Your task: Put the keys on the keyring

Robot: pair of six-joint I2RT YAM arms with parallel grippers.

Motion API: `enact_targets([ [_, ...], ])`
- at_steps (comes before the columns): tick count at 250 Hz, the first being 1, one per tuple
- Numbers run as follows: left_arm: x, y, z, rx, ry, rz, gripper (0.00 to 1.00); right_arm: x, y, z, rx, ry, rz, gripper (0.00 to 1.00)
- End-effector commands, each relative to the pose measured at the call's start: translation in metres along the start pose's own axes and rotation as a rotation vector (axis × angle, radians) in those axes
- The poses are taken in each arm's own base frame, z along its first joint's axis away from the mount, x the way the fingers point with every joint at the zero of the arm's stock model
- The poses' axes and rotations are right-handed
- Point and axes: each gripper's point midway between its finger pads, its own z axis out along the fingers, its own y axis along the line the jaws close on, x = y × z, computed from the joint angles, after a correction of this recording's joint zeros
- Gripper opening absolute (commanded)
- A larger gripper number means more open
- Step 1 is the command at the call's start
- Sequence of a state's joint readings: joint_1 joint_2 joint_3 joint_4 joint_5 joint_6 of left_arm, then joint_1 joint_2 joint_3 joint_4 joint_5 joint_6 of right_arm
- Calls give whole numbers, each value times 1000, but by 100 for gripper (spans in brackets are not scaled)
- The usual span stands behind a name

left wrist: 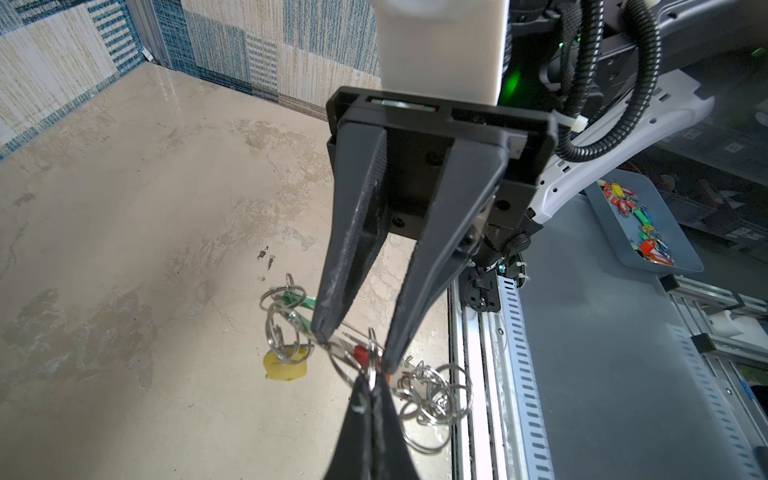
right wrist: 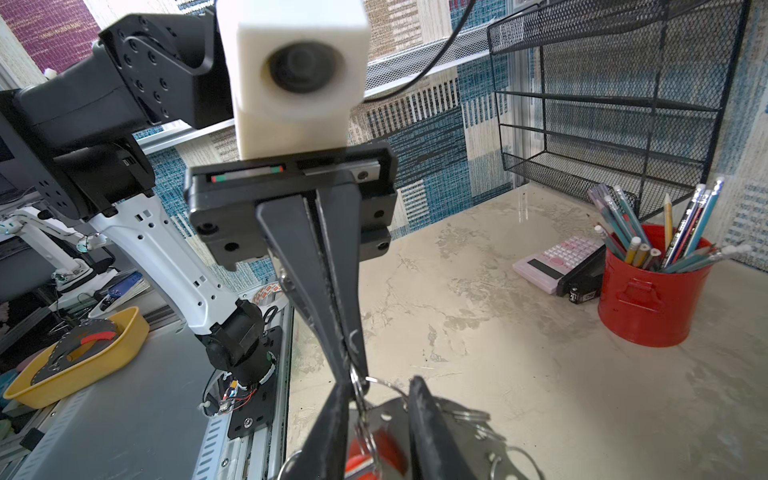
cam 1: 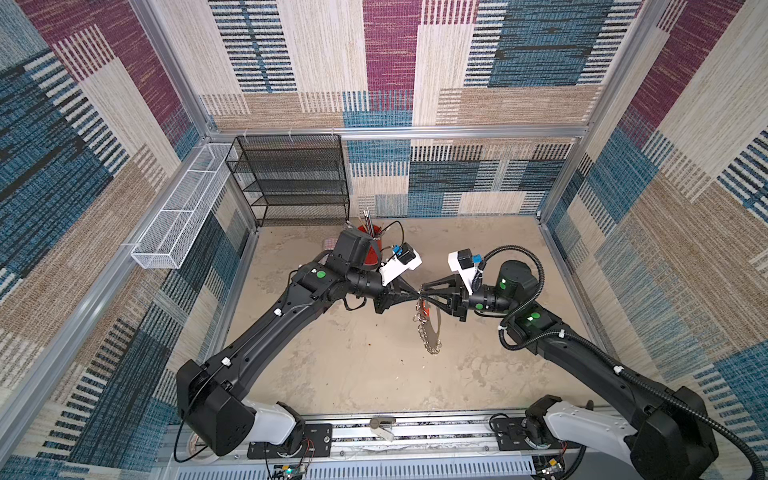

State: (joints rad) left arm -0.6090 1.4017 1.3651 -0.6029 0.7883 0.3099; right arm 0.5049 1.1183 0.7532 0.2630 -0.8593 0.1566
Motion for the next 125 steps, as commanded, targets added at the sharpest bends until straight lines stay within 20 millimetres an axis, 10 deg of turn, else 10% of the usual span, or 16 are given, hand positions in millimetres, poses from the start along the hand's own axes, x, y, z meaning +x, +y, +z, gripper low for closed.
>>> enact_targets([
  [1,-17,1,-2,5,-52,52,0,6,8,2,-44,19,-8,24],
  [125,-14,10,1,-11,-40,28,0,14,13,5,-61,32,-21,12],
])
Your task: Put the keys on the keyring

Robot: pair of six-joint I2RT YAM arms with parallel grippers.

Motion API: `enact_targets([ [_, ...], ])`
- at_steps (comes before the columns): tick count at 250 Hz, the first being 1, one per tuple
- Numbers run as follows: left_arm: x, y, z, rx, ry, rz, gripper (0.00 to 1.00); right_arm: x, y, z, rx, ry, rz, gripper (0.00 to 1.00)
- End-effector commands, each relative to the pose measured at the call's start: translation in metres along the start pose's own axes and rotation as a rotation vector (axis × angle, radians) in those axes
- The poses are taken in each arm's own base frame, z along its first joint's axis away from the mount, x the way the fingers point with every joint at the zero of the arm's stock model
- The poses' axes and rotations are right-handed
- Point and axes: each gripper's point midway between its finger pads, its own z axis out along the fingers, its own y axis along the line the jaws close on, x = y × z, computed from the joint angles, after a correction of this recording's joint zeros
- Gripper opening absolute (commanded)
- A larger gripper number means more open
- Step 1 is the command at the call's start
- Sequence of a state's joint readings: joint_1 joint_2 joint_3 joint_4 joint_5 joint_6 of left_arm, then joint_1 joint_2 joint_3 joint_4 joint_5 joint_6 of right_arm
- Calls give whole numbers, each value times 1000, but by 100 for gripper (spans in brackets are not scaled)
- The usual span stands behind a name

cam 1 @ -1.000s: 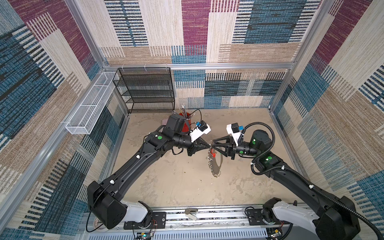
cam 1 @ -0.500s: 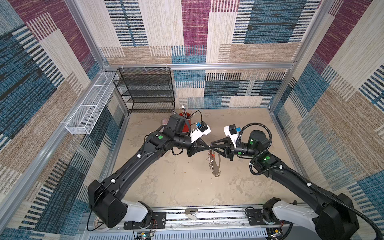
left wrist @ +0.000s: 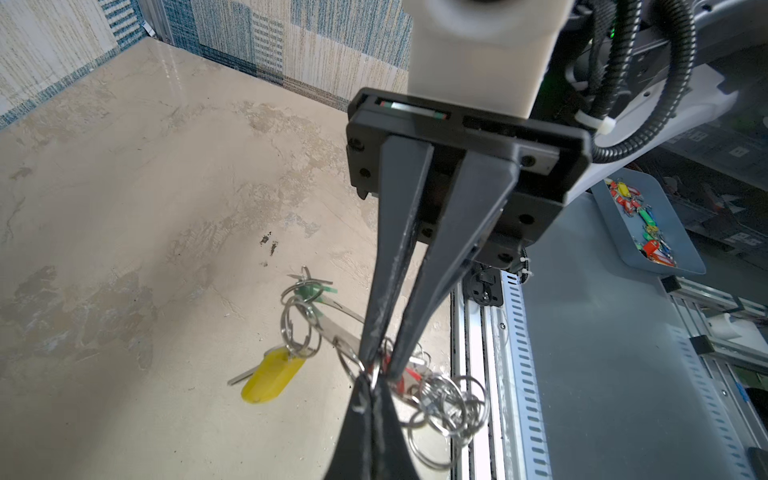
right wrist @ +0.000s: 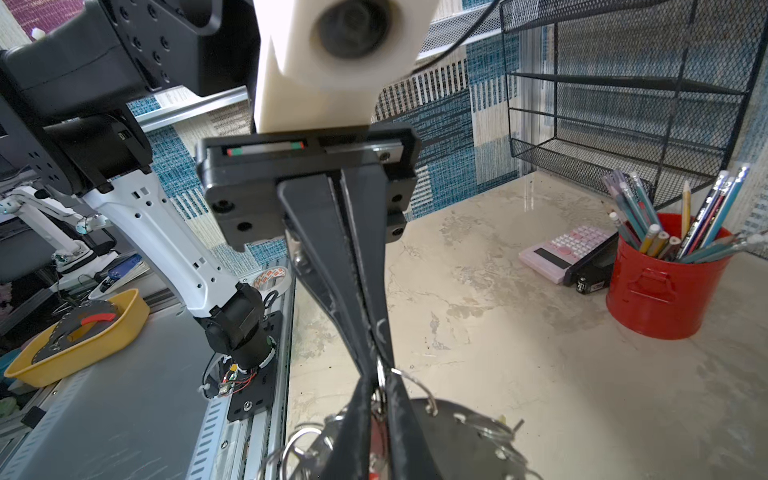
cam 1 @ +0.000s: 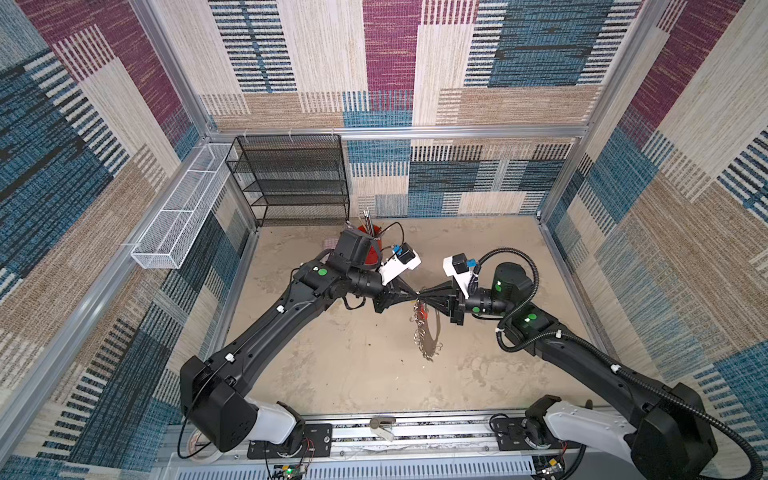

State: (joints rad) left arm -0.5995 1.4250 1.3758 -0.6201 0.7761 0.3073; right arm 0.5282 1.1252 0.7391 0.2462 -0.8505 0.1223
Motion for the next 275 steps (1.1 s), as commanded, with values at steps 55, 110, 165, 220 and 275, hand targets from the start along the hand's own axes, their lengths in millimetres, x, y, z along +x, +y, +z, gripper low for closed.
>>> enact_targets([
  [55,-19,-1,0,28,-62,53,0,2,10,2,-60,1,-18,11],
  [110,-17,-3,0,33,-57,51,0,0,8,1,-42,-5,-21,0],
  [165,-13,-4,-3,26,-35,41,5,-4,5,-2,-6,-22,-25,0],
  [220,-4,-4,-10,5,-10,24,24,-7,5,-1,-7,-25,-26,0],
  [275,-2,-2,-27,-31,-35,9,37,-9,7,-1,-14,-33,-31,0],
])
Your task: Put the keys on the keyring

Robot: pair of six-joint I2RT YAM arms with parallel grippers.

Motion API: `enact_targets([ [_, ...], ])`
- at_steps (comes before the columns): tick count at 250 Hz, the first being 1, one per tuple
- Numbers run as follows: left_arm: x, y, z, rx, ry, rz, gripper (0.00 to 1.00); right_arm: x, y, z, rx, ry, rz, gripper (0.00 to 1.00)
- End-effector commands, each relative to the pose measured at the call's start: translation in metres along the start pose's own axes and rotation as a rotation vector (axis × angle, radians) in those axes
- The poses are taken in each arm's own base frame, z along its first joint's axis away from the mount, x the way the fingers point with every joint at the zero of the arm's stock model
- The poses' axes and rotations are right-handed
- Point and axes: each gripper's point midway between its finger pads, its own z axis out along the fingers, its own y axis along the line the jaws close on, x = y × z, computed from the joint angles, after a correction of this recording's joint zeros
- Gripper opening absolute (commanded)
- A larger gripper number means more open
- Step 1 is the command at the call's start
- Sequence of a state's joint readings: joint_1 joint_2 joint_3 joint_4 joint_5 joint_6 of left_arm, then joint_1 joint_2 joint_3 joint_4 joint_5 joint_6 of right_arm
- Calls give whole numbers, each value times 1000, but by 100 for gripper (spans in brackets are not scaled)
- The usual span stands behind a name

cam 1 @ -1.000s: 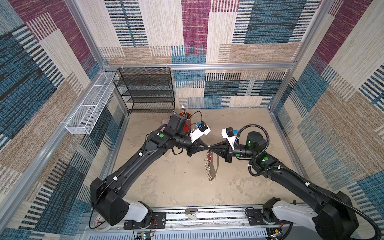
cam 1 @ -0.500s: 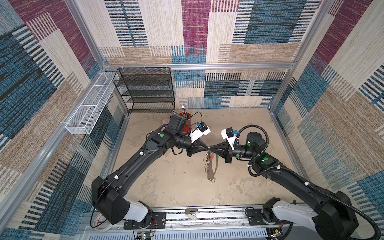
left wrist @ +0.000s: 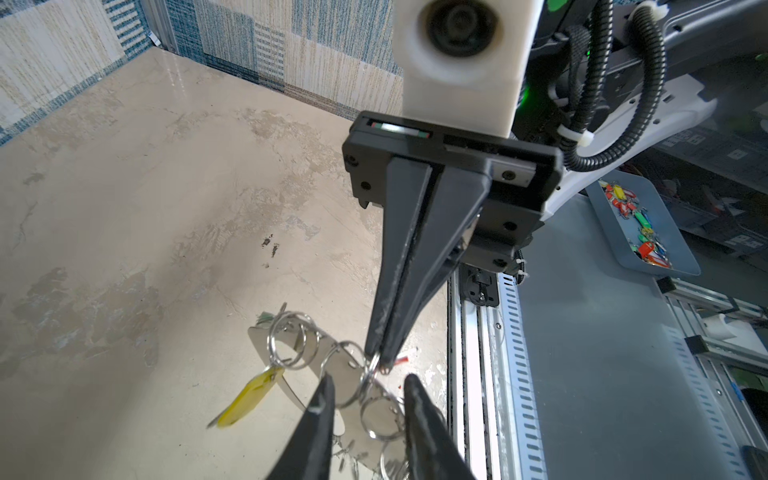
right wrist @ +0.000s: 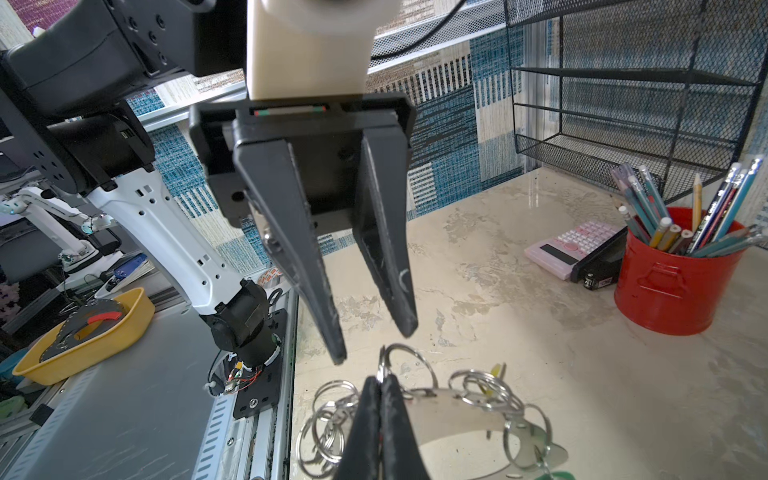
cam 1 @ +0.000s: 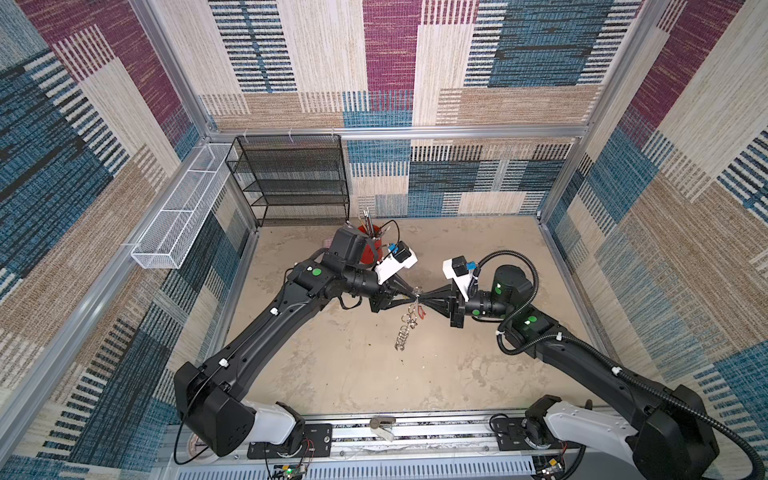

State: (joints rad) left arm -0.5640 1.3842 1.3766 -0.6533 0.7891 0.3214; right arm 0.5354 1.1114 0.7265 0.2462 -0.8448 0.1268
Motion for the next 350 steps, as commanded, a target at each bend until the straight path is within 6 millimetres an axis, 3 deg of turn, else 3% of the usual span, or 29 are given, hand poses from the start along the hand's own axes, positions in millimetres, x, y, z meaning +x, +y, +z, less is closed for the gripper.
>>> enact_targets([
  [1,0,0,-10,-12,-19,6,37,-11,4,-1,-13,-33,-34,0],
  [51,-3,-9,-28,-27,-59,62,51,-10,4,0,-20,-31,-33,0],
  [95,-9,-20,-34,2,-71,142,52,-12,14,-1,-72,-45,-41,0],
  [134,-7,-29,-26,110,-23,95,46,-11,14,0,-82,-45,-33,0],
  [226,15,-31,-5,158,82,30,36,-11,11,0,-60,-45,-30,0],
  [291,32,-29,0,137,94,-3,49,-12,12,-1,-59,-47,-37,0],
  [350,22,-27,2,134,47,18,53,-12,12,-1,-64,-47,-33,0],
])
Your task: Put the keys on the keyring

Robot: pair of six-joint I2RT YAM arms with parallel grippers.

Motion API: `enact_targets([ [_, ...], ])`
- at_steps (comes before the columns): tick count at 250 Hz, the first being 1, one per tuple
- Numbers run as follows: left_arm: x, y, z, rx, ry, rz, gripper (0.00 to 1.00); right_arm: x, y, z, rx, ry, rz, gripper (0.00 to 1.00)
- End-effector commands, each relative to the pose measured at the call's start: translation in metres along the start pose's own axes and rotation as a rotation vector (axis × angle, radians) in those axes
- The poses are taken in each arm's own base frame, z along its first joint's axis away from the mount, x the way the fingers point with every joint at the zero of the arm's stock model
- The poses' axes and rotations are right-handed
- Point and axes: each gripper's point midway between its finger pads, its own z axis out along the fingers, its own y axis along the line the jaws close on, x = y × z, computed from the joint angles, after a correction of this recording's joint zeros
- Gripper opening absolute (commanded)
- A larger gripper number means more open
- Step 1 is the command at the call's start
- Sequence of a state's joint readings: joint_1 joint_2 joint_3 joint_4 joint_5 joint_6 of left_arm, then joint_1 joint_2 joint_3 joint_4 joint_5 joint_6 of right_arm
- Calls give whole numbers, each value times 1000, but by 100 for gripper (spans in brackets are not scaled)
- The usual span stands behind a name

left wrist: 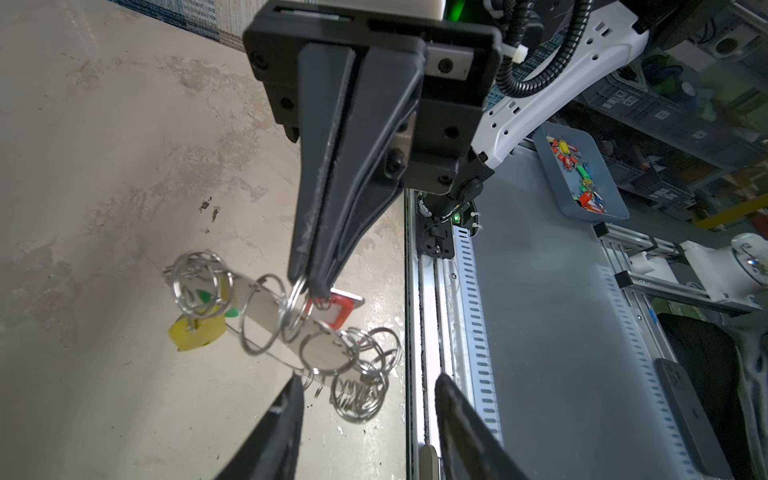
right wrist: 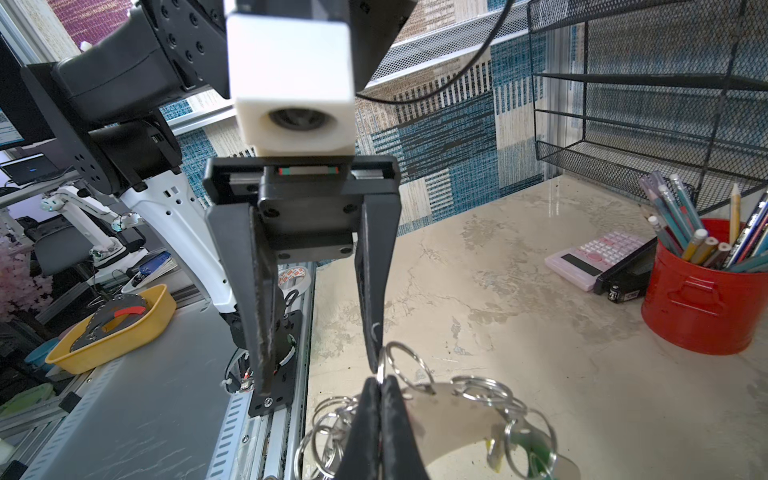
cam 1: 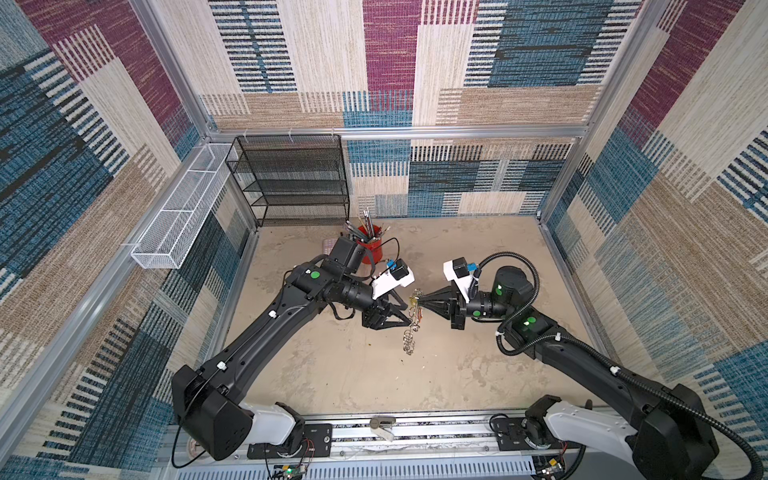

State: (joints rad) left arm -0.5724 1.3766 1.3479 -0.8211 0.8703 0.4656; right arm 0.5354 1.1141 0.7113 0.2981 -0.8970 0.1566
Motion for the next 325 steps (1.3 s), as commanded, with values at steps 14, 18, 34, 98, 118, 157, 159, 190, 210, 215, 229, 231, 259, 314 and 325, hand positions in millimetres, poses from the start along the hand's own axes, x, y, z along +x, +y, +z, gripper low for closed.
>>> enact_targets([
  [14,-11,1,2,15,-46,13,54,-11,3,0,-10,-33,-37,0],
  [18,-11,0,3,18,-46,14,54,-10,3,0,-9,-31,-36,0],
  [34,-12,0,5,28,-49,21,54,-11,2,0,-9,-33,-36,0],
  [98,-17,9,12,-1,-73,35,54,-10,1,1,-11,-31,-41,0],
  [118,-20,15,12,-37,-90,46,54,-9,1,1,-10,-31,-42,0],
  [157,-26,25,10,-99,-113,87,57,-5,1,2,-22,-25,-42,0],
  [159,-27,25,9,-100,-114,89,57,-5,1,3,-22,-25,-41,0],
  [190,-30,29,12,-96,-105,101,58,-3,0,3,-25,-21,-44,0],
  [210,-30,27,14,-58,-96,100,58,-3,-2,3,-16,-21,-45,0],
  [215,-30,26,15,-47,-92,99,58,-2,-3,4,-16,-20,-45,0],
  [229,-28,25,16,-30,-74,97,55,-1,-4,4,-12,-19,-48,0],
  [231,-28,24,16,-27,-72,99,55,-1,-4,4,-11,-17,-47,0],
  [259,-20,25,14,-39,-25,112,50,1,-9,5,-1,-15,-50,0],
  [314,-17,33,4,-80,23,119,36,1,-15,6,2,-14,-51,0],
  [325,-18,35,1,-90,24,122,35,1,-15,5,1,-15,-51,0],
])
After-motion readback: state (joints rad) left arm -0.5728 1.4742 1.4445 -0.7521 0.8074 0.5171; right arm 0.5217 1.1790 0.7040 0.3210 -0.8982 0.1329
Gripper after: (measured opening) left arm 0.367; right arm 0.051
